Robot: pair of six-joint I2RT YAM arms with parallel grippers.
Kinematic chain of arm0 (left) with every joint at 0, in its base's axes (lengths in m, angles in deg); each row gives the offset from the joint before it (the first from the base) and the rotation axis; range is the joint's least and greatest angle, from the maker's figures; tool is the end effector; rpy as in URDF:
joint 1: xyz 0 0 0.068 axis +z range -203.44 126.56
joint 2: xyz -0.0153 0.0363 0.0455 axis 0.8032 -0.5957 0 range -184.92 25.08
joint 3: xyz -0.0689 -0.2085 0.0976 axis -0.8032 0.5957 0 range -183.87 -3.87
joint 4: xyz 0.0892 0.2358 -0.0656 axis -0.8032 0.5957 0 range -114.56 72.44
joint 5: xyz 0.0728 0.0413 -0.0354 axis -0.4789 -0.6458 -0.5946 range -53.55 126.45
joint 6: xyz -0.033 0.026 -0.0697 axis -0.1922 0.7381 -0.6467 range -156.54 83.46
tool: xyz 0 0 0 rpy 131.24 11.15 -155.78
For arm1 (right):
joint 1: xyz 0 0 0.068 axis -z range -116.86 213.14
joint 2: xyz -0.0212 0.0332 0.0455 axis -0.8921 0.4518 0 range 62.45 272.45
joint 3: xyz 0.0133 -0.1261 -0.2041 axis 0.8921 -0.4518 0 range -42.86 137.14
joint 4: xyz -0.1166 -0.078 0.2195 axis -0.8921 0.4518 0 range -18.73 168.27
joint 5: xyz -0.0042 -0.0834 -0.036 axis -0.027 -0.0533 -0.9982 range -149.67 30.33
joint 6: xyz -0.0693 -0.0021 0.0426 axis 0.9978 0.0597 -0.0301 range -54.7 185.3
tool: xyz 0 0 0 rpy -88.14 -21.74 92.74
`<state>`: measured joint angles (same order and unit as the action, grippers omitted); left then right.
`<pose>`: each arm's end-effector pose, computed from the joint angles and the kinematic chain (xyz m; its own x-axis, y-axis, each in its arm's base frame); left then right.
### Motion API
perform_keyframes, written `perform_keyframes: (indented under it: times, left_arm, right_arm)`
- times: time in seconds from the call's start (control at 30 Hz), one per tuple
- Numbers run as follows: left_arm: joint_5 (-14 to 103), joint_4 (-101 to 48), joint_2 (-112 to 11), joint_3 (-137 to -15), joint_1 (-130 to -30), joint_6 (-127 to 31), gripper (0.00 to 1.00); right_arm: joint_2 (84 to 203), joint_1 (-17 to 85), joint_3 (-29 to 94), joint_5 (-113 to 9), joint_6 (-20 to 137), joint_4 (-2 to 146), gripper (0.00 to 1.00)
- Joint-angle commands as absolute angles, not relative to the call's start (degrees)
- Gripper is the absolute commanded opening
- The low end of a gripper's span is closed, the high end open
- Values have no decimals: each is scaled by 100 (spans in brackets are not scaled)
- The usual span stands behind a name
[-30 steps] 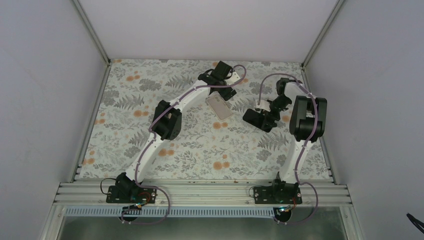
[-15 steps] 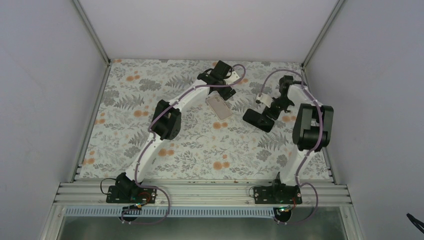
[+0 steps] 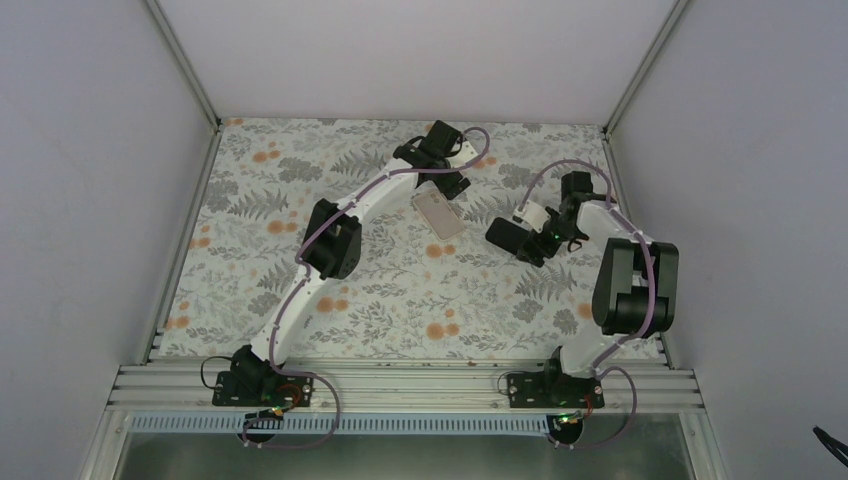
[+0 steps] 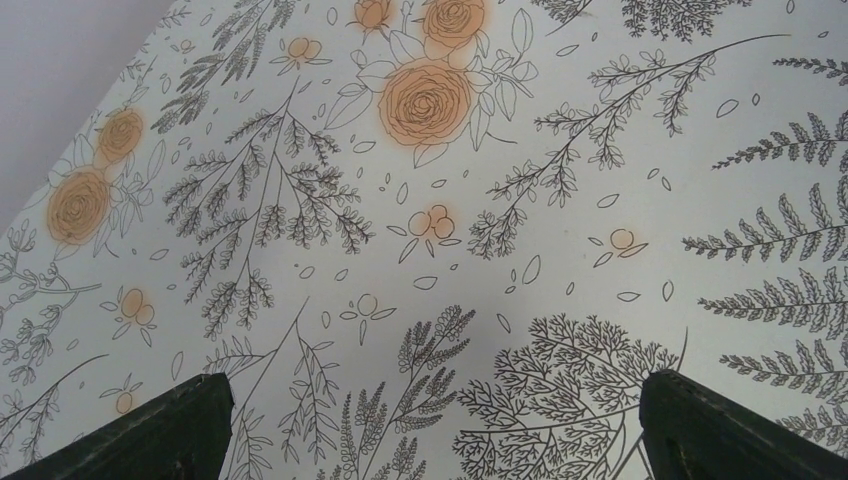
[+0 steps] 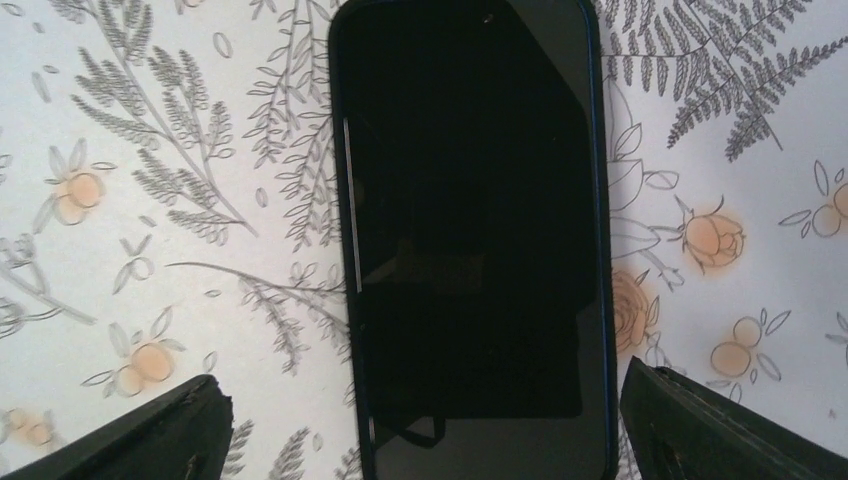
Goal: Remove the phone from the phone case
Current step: Pick up the phone at the center of the board.
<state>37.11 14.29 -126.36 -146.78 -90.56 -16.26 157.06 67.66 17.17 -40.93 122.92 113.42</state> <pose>0.4543 -0.3448 0.1403 -0.3391 0.6913 -0.6381 0.7753 0.5895 0.2266 0.3066 -0.0016 0.1168 -0.5204 -0.7611 -0.3871 -0.8189 0.5734 -0.0265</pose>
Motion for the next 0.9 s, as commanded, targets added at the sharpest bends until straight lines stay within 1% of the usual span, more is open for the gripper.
perform_keyframes:
  times: [0.0,0.1,0.27,0.37,0.53,0.77,0.8,0.87]
  left_arm:
    - [3700,1495,-12230,-14628,-9035,-1722,100]
    - [3683,1471,-12196,-14584,-9035,-1703,100]
    - [3679,1473,-12200,-14582,-9036,-1694,100]
    - [3666,1476,-12211,-14573,-9031,-1669,100]
    - [3713,1449,-12248,-14619,-9036,-1676,100]
    - [3915,1504,-12218,-14639,-9035,-1540,100]
    - [3998,1540,-12188,-14642,-9035,-1491,100]
    - [4302,1649,-12104,-14628,-9035,-1342,100]
  right_arm:
    - [15972,6732,1624,-4084,12656,10818,100]
    - [16109,6734,1754,-3958,12849,10818,100]
    - [16604,6736,2236,-3881,12982,11323,100]
    - [16699,6735,2246,-3863,13041,11443,100]
    - [16709,6735,2033,-4070,13003,10953,100]
    - [16800,6741,1817,-4399,13160,10675,100]
    - [16819,6740,1775,-4467,13176,10646,98]
    - [16840,6741,1692,-4630,13190,10555,92]
